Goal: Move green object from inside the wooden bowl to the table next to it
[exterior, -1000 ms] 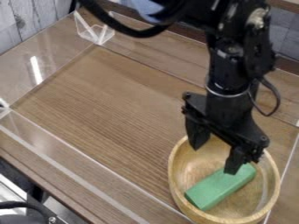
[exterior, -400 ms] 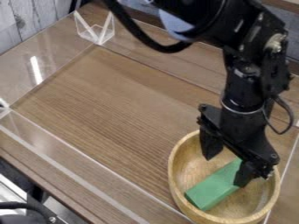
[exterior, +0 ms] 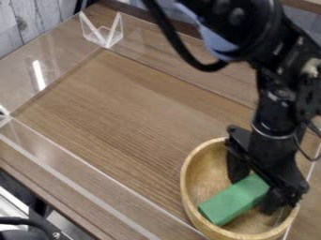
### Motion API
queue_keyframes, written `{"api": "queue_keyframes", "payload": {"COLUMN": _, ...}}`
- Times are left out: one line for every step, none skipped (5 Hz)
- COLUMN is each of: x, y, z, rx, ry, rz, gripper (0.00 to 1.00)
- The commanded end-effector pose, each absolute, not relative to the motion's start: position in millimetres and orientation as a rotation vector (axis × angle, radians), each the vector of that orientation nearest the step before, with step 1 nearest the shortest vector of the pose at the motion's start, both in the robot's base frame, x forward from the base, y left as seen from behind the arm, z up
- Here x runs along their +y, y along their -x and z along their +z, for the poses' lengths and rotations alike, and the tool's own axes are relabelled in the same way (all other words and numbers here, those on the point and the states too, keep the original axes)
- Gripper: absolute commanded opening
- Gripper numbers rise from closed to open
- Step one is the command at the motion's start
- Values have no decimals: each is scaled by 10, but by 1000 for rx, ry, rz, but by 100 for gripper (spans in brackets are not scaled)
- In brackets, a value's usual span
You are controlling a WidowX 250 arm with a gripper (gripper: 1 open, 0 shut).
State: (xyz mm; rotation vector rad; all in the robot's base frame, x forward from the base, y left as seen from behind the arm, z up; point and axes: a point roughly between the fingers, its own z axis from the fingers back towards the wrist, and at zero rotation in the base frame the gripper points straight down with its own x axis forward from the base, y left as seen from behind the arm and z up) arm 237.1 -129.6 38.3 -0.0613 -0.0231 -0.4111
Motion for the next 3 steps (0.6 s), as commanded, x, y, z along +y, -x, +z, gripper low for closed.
{"api": "queue_keyframes", "payload": {"x": -1315, "y": -2493, "z": 541, "rx": -71, "ry": 75, "rz": -381, "gripper": 0}}
{"api": "queue_keyframes", "payload": {"x": -1279, "y": -2506, "z": 682, "rx": -81, "ry": 73, "rz": -343, "gripper": 0}}
{"api": "queue_keyframes", "payload": {"x": -1254, "y": -2504, "z": 824, "rx": -111, "ry": 71, "rz": -332, "gripper": 0}}
